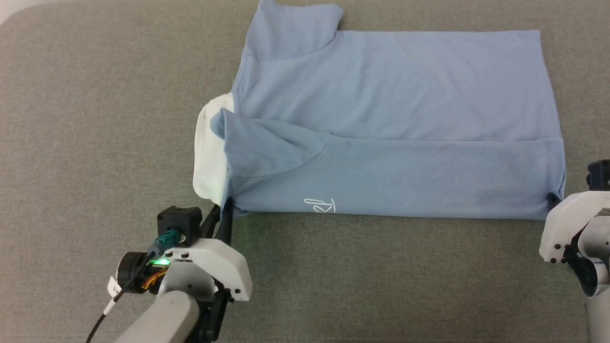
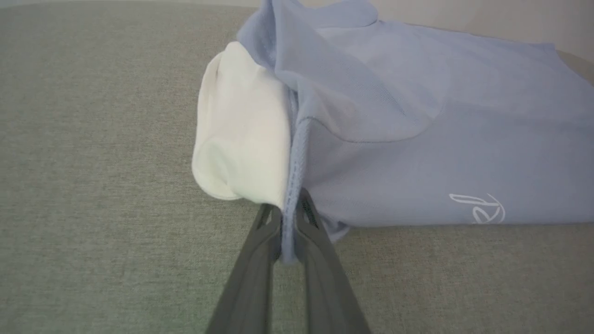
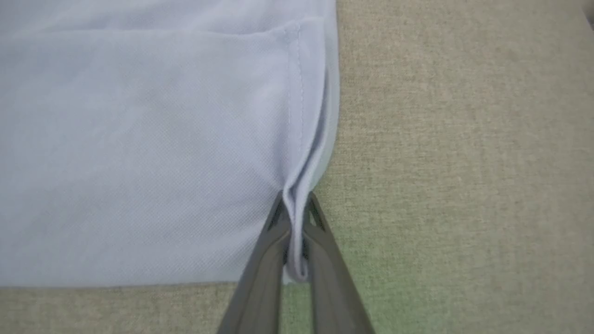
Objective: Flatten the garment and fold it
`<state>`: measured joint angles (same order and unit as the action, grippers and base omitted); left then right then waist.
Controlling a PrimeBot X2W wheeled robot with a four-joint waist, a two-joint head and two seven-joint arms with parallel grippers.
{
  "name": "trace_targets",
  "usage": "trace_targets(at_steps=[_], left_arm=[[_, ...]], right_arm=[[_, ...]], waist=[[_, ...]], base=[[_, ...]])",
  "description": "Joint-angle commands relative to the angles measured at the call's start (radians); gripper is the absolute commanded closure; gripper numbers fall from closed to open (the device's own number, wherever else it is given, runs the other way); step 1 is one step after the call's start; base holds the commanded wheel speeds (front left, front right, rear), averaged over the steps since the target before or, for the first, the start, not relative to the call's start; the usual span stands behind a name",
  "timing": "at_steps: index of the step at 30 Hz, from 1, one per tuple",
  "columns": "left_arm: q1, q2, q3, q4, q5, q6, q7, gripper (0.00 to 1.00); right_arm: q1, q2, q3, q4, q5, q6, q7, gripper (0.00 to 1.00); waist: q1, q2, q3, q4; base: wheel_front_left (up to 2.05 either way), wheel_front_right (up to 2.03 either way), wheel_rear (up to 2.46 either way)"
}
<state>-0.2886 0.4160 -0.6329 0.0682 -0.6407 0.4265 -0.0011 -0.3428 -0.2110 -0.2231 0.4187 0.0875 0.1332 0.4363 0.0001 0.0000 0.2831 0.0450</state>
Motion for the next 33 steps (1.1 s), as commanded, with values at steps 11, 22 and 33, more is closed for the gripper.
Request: trace_targets(at_steps=[11,22,33], left_arm=[[0.112,0.069,0.005,-0.008,-0.054,0.003,0.052,1.00],[0.245,0.081,-0.032,-0.011,-0.122,-0.016,0.106,1.00],[0.215,0.037,-0.015,0.115,-0.107,-0.047,-0.019,0.00]], right_arm=[[0.133,-0.001,-0.026,-0.096,0.091,-0.002,0.004,1.00],[0.356,0.040,-0.069,-0.229,0.157,-0.002,0.117,1.00],[0.323,0.029,-0.059,-0.174,0.114,-0.002,-0.028,0.00]], waist=[[-0.0001,0.0000,-0.156,-0.029],[-0.0001,0.0000,-0.189,-0.032],[-0.0001,0.0000,-0.203,-0.043]], base=[[0.00,0.00,0.00],[0.00,0.00,0.00],[0.00,0.00,0.00]])
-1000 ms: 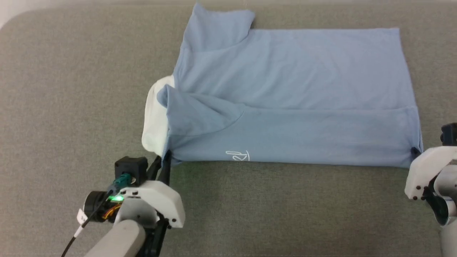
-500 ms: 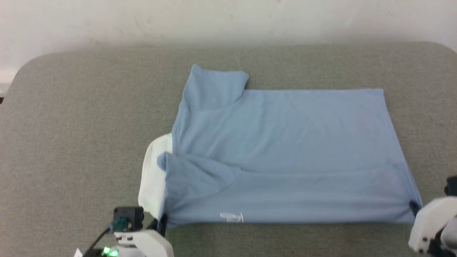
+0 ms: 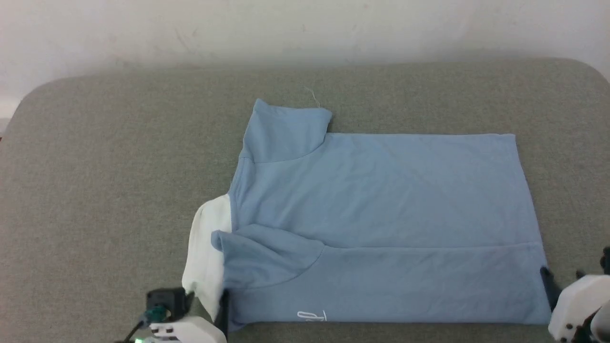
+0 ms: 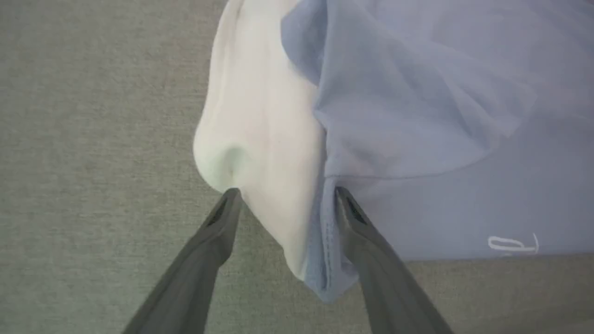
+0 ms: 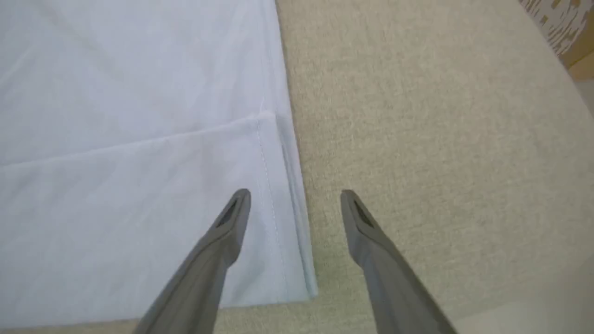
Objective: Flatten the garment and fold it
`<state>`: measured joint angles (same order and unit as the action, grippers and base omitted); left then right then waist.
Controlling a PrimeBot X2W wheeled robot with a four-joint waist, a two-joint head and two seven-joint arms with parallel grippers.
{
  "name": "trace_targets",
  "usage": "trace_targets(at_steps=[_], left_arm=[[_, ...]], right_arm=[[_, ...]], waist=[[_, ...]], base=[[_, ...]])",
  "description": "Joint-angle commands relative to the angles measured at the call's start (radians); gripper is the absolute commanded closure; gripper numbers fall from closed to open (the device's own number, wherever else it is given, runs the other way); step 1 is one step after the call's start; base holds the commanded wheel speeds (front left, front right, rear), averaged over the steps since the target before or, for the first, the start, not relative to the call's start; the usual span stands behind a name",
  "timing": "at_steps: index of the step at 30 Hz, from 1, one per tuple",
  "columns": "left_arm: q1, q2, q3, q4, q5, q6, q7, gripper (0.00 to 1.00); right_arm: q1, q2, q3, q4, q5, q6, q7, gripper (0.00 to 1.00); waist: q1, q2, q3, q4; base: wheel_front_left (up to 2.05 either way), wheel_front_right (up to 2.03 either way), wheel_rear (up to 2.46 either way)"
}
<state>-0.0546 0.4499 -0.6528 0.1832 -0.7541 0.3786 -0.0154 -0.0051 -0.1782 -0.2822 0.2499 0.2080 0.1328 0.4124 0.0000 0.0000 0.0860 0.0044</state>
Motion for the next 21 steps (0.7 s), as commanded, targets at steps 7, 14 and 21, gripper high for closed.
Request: trace_targets(at_steps=[7,14,21], left_arm=[[-0.041,0.033,0.091,-0.100,0.054,0.009,-0.195,0.00],[-0.152,0.093,0.097,-0.209,0.141,-0.026,-0.194,0.00],[-0.413,0.216,0.049,-0.186,0.211,-0.129,0.052,0.00]], right_arm=[[-0.026,-0.026,0.065,-0.149,-0.015,-0.002,-0.224,0.00],[-0.025,0.001,0.125,-0.304,-0.041,-0.002,-0.348,0.00],[-0.066,0.033,0.201,-0.389,-0.049,-0.002,-0.409,0.00]], waist=[[0.0000,0.0000,-0.031,-0.026],[0.0000,0.0000,0.030,-0.087],[0.0000,0.0000,0.172,-0.192]], base=[[0.00,0.00,0.00],[0.00,0.00,0.00],[0.00,0.00,0.00]])
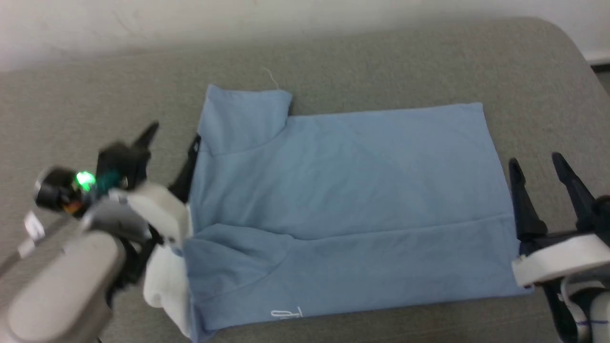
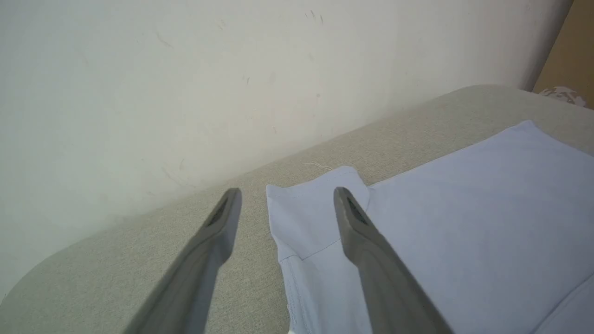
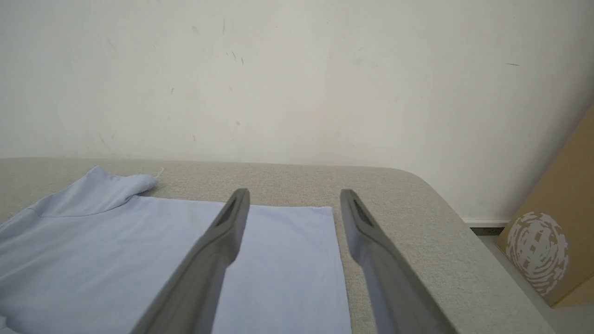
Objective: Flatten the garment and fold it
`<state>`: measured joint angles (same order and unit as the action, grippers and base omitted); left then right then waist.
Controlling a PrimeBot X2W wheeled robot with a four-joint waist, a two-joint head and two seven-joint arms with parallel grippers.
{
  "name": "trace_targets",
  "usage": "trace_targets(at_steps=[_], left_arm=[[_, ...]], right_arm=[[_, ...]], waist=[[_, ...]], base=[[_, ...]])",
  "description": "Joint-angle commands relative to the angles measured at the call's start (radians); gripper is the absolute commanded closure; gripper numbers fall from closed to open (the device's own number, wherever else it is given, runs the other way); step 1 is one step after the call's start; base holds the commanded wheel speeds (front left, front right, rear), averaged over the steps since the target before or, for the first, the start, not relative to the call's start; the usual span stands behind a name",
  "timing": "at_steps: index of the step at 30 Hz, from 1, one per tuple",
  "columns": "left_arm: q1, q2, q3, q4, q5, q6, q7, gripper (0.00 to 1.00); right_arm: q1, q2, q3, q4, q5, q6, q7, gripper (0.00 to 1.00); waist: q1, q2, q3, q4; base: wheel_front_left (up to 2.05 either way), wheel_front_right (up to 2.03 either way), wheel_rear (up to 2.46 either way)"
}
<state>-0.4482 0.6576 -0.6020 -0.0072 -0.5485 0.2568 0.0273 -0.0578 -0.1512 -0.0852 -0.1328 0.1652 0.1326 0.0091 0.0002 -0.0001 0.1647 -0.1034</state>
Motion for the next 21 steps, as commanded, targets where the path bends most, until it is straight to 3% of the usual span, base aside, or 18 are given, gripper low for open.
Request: trace_targets(at_steps=[1,8,12,17,21], left_arm=[[-0.062,0.024,-0.009,0.018,0.009,-0.030,0.054,0.00],[-0.346,0.088,-0.034,0.187,-0.024,-0.204,0.344,0.00],[-0.481,0.107,-0.049,0.308,-0.036,-0.282,0.486,0.00],[-0.599,0.109,-0.047,0.419,-0.080,-0.309,0.674,0.00],[-0.650,0.115,-0.041,0.462,-0.093,-0.312,0.740,0.00]], right_arm=[[-0.022,0.010,0.015,-0.010,-0.006,-0.002,-0.013,0.00],[-0.076,0.049,0.060,0.010,0.015,-0.002,-0.069,0.00],[-0.100,0.062,0.078,0.044,0.026,-0.002,-0.100,0.00],[-0.128,0.074,0.093,0.081,0.037,-0.002,-0.131,0.00],[-0.140,0.078,0.100,0.104,0.041,-0.002,-0.144,0.00]], waist=[[-0.0002,0.0001,0.115,-0.101],[-0.0002,0.0001,0.248,-0.213],[-0.0002,0.0001,0.303,-0.260],[-0.0002,0.0001,0.358,-0.302],[-0.0002,0.0001,0.385,-0.318]], base=[[0.00,0.00,0.00],[0.00,0.00,0.00],[0.00,0.00,0.00],[0.00,0.00,0.00],[0.00,0.00,0.00]])
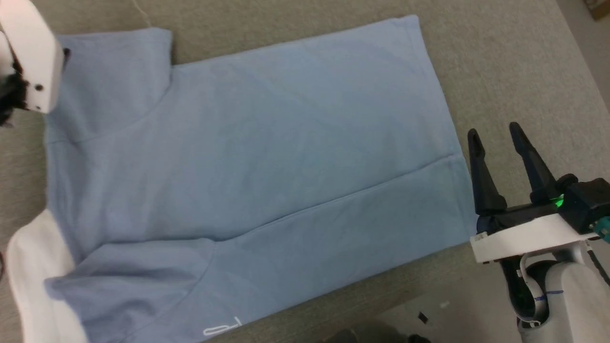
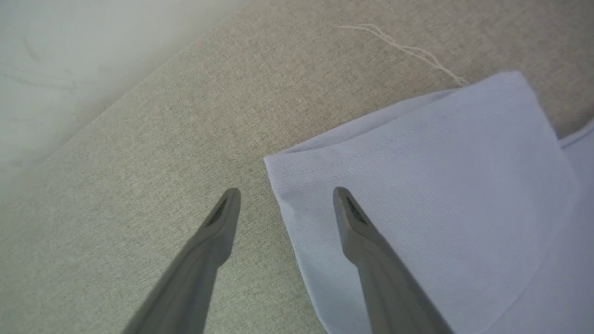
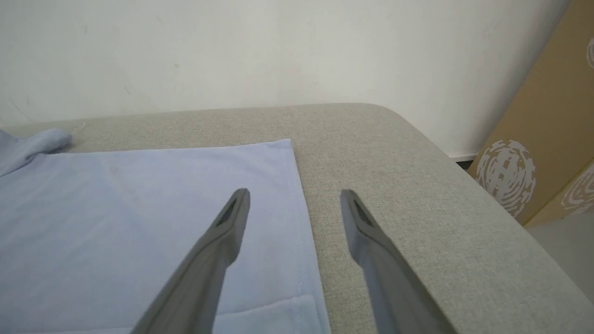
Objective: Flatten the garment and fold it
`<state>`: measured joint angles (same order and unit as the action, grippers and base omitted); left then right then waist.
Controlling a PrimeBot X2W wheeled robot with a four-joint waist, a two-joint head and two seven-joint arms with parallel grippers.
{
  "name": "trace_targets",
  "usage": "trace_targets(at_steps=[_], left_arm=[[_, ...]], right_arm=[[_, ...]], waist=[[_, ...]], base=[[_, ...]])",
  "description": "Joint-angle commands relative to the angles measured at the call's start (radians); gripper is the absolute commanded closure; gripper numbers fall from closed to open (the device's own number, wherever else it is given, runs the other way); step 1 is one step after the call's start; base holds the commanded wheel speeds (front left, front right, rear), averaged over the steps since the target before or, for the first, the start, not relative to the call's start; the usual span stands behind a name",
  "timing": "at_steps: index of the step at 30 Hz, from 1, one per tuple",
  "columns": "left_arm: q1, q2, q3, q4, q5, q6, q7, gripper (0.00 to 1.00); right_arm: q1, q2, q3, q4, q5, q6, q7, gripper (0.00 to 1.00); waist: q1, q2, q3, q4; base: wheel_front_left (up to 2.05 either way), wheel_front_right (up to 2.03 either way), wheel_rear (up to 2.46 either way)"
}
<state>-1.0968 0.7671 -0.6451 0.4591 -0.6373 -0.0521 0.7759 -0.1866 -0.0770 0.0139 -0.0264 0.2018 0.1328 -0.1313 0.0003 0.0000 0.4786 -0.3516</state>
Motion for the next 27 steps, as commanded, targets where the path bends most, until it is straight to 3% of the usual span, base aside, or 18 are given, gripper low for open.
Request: trace_targets(at_steps=[1,8,9,10,11,17,22,27], left_arm=[[-0.014,0.010,0.003,0.009,-0.003,-0.001,0.006,0.00],[-0.043,0.054,-0.032,0.077,0.042,0.009,0.091,0.00],[-0.037,0.051,-0.035,0.084,0.026,0.000,0.115,0.33],[-0.031,0.048,-0.036,0.086,0.012,-0.006,0.133,0.86],[-0.024,0.044,-0.035,0.084,-0.002,-0.010,0.145,1.00],[0.006,0.013,-0.031,0.049,-0.035,-0.018,0.102,1.00],[0.014,-0.022,-0.032,0.047,0.014,0.009,-0.061,1.00],[0.031,-0.071,-0.031,0.057,0.053,0.019,-0.267,1.00]], right_arm=[[-0.015,0.006,0.005,0.005,0.007,-0.002,-0.008,0.00],[-0.033,0.012,0.018,0.049,0.011,-0.002,-0.033,0.00],[-0.034,0.012,0.016,0.052,0.010,-0.002,-0.035,0.00],[-0.034,0.013,0.013,0.056,0.010,-0.002,-0.037,0.00],[-0.034,0.013,0.010,0.059,0.009,-0.002,-0.038,0.00],[-0.041,-0.005,-0.020,0.080,-0.008,-0.002,-0.024,0.00],[-0.046,-0.057,-0.043,0.070,-0.024,-0.002,0.011,0.00],[-0.059,-0.150,-0.054,0.036,-0.019,-0.002,0.082,0.00]], waist=[[-0.0003,0.0000,0.079,-0.076],[-0.0003,0.0000,0.101,-0.100],[-0.0003,0.0000,0.101,-0.099],[-0.0003,0.0000,0.101,-0.097],[-0.0003,0.0000,0.099,-0.095],[-0.0003,0.0000,0.069,-0.058],[-0.0003,0.0000,0.004,-0.003],[-0.0003,0.0000,-0.072,0.061]], base=[[0.00,0.00,0.00],[0.00,0.00,0.00],[0.00,0.00,0.00],[0.00,0.00,0.00],[0.00,0.00,0.00],[0.00,0.00,0.00],[0.00,0.00,0.00],[0.00,0.00,0.00]])
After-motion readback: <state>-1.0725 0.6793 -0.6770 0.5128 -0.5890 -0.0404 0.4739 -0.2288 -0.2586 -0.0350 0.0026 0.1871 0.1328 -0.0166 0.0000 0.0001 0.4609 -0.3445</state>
